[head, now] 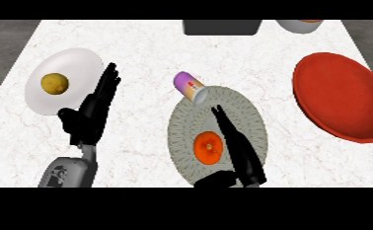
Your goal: Pick the squash from the placemat and place it in the bowl
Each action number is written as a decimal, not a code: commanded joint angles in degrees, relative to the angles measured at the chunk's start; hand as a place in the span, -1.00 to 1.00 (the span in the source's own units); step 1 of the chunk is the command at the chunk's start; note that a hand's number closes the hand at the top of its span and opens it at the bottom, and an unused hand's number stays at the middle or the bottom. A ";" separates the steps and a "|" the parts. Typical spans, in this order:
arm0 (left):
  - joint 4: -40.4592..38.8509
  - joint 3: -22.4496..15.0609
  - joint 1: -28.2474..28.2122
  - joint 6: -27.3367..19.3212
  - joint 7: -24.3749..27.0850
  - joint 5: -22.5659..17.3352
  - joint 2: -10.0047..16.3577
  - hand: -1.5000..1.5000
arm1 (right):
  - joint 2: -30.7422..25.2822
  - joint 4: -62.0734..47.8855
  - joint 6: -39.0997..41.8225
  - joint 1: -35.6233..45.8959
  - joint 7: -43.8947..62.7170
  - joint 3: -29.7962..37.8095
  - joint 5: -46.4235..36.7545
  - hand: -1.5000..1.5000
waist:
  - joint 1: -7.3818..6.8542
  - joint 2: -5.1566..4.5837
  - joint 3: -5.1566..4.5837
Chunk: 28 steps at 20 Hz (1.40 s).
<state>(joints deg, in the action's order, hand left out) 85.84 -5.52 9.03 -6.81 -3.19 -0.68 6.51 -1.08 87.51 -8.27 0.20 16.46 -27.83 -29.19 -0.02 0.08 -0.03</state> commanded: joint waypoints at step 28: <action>4.96 0.79 -4.46 2.05 -1.80 2.32 -2.04 0.00 | -20.61 17.33 7.51 -16.24 -26.28 4.09 11.72 1.00 | 0.79 0.18 0.04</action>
<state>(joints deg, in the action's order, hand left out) 88.84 -3.98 6.68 -5.23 -4.10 1.59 4.42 -16.95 96.35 -1.57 -9.88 -4.40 -26.74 -21.56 0.82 0.24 -0.02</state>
